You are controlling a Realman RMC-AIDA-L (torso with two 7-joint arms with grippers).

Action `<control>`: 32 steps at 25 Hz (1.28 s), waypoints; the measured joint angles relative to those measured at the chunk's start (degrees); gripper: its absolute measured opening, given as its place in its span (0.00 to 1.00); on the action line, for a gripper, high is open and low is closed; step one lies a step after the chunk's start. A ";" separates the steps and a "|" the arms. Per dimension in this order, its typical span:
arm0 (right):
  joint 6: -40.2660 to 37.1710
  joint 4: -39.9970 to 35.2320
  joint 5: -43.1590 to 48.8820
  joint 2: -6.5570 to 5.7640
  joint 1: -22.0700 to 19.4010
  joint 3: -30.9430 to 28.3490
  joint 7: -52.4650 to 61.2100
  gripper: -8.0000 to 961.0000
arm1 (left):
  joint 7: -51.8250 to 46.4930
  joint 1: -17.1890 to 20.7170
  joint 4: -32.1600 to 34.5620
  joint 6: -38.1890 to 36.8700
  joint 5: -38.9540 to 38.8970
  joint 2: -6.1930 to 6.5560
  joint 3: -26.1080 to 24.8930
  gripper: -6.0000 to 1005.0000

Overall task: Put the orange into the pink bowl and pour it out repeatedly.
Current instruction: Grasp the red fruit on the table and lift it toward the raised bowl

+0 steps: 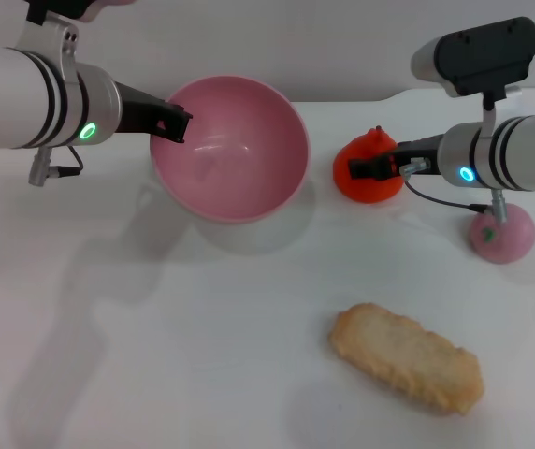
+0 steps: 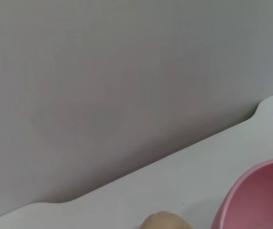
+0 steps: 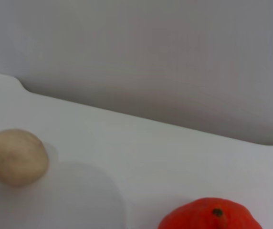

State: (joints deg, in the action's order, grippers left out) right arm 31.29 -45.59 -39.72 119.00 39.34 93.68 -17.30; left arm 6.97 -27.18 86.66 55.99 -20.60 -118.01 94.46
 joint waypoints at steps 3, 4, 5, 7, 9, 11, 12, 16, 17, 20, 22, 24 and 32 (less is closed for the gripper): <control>-0.30 2.18 -0.06 0.00 1.43 0.06 -0.02 0.88 | 0.01 0.00 0.00 0.00 -0.21 -0.02 0.10 0.05; -0.29 2.60 -0.07 0.00 1.86 0.25 -0.02 0.88 | 0.02 0.00 0.00 0.00 -0.36 -0.02 0.13 0.05; -0.29 2.53 -0.08 0.00 1.88 0.29 -0.02 0.88 | 0.03 0.00 0.00 0.00 -0.59 -0.02 0.16 0.05; -0.29 2.35 -0.09 0.00 1.90 0.33 -0.02 0.88 | 0.03 0.00 0.00 0.00 -0.67 -0.02 0.18 0.05; -0.42 2.23 -0.09 0.00 2.06 0.33 -0.02 0.88 | 0.04 0.00 0.00 0.00 -0.68 -0.03 0.22 0.05; -0.59 2.90 -0.10 0.00 2.53 0.17 -0.02 0.88 | 0.05 0.00 0.00 0.01 -0.71 -0.02 0.22 0.05; -0.68 3.45 -0.10 0.00 2.89 0.07 -0.02 0.88 | 0.06 0.00 0.00 0.03 -0.73 -0.03 0.22 0.05; -1.29 6.26 -0.12 0.04 4.34 0.00 -0.02 0.86 | 0.07 -0.13 0.00 0.09 -0.77 -0.03 0.21 0.05; -1.36 7.13 -0.14 0.07 4.78 0.00 -0.02 0.85 | 0.07 -0.19 0.00 0.09 -0.77 -0.03 0.21 0.05; -1.46 9.48 -0.15 0.08 6.08 0.14 0.36 0.81 | 0.07 -0.43 -0.19 0.09 -0.76 -0.03 0.19 0.05; -1.56 10.02 -0.04 0.09 6.45 0.38 0.47 0.79 | 0.07 -0.60 -0.39 0.09 -0.76 -0.03 0.18 0.05; -1.58 9.53 0.19 0.09 6.31 0.55 0.22 0.76 | 0.07 -0.71 -0.53 0.09 -0.76 -0.03 0.18 0.05; -2.07 4.48 0.36 -0.04 3.33 0.61 -0.71 0.52 | 0.07 -0.81 -0.69 0.08 -0.76 0.04 -0.03 0.05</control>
State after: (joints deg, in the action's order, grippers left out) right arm 29.22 -41.11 -39.36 118.96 42.67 94.29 -18.00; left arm 7.03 -28.00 85.97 56.07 -21.36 -117.96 94.43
